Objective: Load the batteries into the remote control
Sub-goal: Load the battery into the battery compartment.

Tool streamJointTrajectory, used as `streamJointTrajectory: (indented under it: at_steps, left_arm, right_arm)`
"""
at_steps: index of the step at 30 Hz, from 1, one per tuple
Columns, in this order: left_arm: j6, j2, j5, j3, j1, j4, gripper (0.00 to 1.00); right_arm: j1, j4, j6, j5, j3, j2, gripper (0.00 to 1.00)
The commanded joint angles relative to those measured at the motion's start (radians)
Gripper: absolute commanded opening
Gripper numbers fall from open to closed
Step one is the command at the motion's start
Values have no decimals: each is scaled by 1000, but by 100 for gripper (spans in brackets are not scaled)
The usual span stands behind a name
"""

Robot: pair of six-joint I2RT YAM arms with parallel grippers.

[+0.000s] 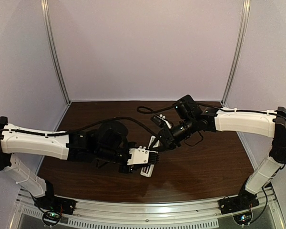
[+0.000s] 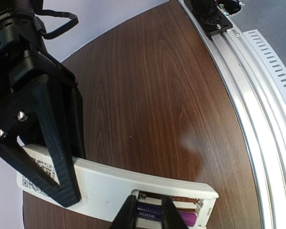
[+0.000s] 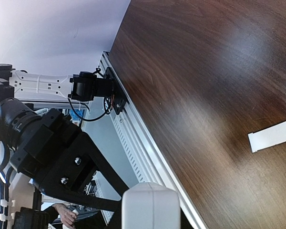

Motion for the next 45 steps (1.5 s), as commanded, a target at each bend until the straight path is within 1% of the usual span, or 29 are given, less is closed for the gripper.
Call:
streamJointTrajectory:
  at_steps: [1,7,11,14,16,17,19,22,25,30,35,39,45]
  left_arm:
    - [-67,-27,-52,-11,12,-8,23]
    - [-125,-70,-30,-15,34,28,35]
    - [-166,-107,-10,-32,54,65,40]
    - [-242,-128,13,-39,81,61,46]
    - [-329,-131,34,-36,107,36,47]
    - [-378,-131,69,-36,135,24,49]
    - [-465,-138,207,-50,185,19,52]
    - [-565,-174,326,-109,223,71,59]
    - [-605,-190,390,-160,223,119,64]
    - [-636,-145,453,-164,223,154,73]
    - [-656,-77,466,-142,223,199,74]
    - [-673,-29,493,-115,224,209,74]
    - [-688,9,496,-100,224,219,72]
  right_arm:
    - [-14,36,-8,-26,-17,26,0]
    - [-25,41,-13,-25,-18,40,0]
    - [-32,41,-19,-29,-25,48,0]
    - [-44,40,-25,-26,-26,41,0]
    - [-54,48,-25,-27,-26,30,0]
    - [-56,53,-25,-28,-26,23,0]
    - [-58,57,-30,-32,-21,14,0]
    - [-60,66,-35,-46,-21,3,0]
    - [-60,83,-35,-61,-21,-8,0]
    - [-57,102,-28,-78,-21,-14,0]
    - [-48,118,-20,-86,-18,-19,0]
    - [-42,122,-19,-90,-13,-21,0]
    - [-33,128,-22,-102,-10,-23,0]
